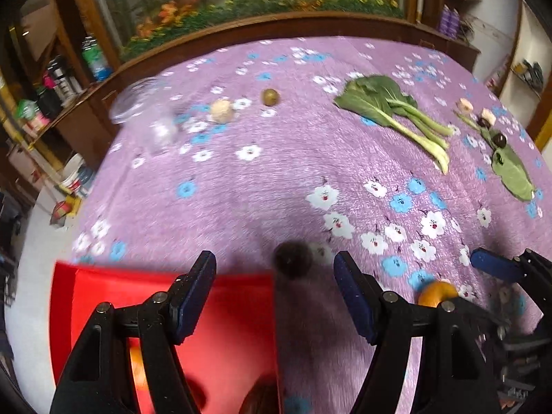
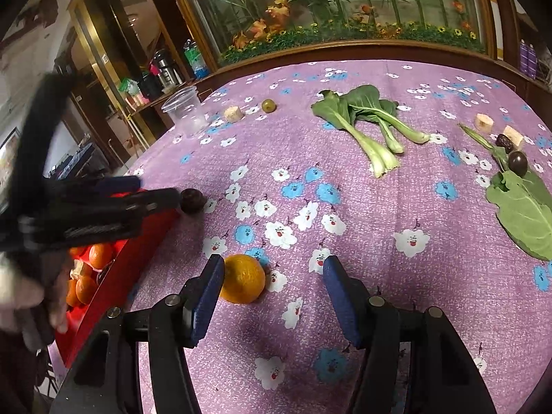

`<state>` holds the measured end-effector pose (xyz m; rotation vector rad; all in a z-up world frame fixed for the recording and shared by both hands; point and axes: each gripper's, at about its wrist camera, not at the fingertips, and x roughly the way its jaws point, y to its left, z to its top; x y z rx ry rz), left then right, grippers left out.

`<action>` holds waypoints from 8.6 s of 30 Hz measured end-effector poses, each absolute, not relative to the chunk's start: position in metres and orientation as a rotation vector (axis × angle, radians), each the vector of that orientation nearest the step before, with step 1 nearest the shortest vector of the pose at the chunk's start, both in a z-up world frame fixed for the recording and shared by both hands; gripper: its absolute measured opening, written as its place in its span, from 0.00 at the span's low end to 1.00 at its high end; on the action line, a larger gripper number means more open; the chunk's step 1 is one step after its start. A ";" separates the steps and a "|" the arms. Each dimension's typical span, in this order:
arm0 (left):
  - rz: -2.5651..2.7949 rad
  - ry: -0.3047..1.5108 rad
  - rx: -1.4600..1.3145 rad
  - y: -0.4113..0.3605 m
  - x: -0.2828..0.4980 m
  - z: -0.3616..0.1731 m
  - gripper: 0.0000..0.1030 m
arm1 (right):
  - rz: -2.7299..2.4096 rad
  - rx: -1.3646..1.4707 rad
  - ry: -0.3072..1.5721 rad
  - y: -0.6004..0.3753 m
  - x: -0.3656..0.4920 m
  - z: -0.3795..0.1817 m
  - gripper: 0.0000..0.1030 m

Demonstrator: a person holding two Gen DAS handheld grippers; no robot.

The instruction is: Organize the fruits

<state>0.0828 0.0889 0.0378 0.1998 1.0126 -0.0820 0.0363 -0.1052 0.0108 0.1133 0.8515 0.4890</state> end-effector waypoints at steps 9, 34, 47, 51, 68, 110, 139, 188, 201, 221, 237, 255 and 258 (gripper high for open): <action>-0.138 1.064 0.398 0.060 0.093 0.021 0.29 | 0.521 0.000 0.834 -0.087 0.031 0.012 0.55; -0.198 1.089 0.211 0.046 0.092 0.028 0.45 | 0.569 0.201 0.883 -0.119 0.037 0.018 0.48; -0.141 1.069 0.265 0.051 0.091 0.026 0.20 | 0.608 0.038 0.906 -0.078 0.032 0.001 0.35; -0.138 1.042 0.257 0.052 0.087 0.032 0.20 | 0.605 0.021 0.898 -0.076 0.029 0.000 0.35; -0.192 0.885 0.078 0.045 0.012 0.080 0.20 | 0.563 0.134 0.846 -0.103 0.034 0.012 0.35; 0.106 0.706 -0.084 0.155 -0.115 0.105 0.20 | 0.566 0.069 0.723 -0.068 -0.065 0.083 0.35; 0.198 0.718 -0.196 0.232 -0.119 0.081 0.20 | 0.724 -0.112 0.758 0.045 -0.081 0.086 0.35; 0.140 0.766 -0.233 0.275 -0.055 0.050 0.21 | 0.822 -0.186 0.936 0.095 -0.076 0.016 0.35; 0.075 0.780 -0.241 0.260 -0.059 0.042 0.21 | 0.803 -0.225 0.909 0.099 -0.082 0.013 0.37; 0.111 0.750 -0.316 0.265 -0.072 0.058 0.73 | 0.801 -0.167 0.882 0.085 -0.084 0.024 0.51; 0.335 0.652 -0.153 0.223 -0.117 0.104 0.86 | 0.735 -0.069 0.807 0.040 -0.096 0.049 0.63; 0.423 0.528 0.010 0.153 -0.161 0.143 0.96 | 0.635 0.048 0.690 -0.031 -0.125 0.076 0.71; 0.418 0.518 0.027 0.144 -0.165 0.144 0.96 | 0.627 0.049 0.682 -0.036 -0.128 0.076 0.73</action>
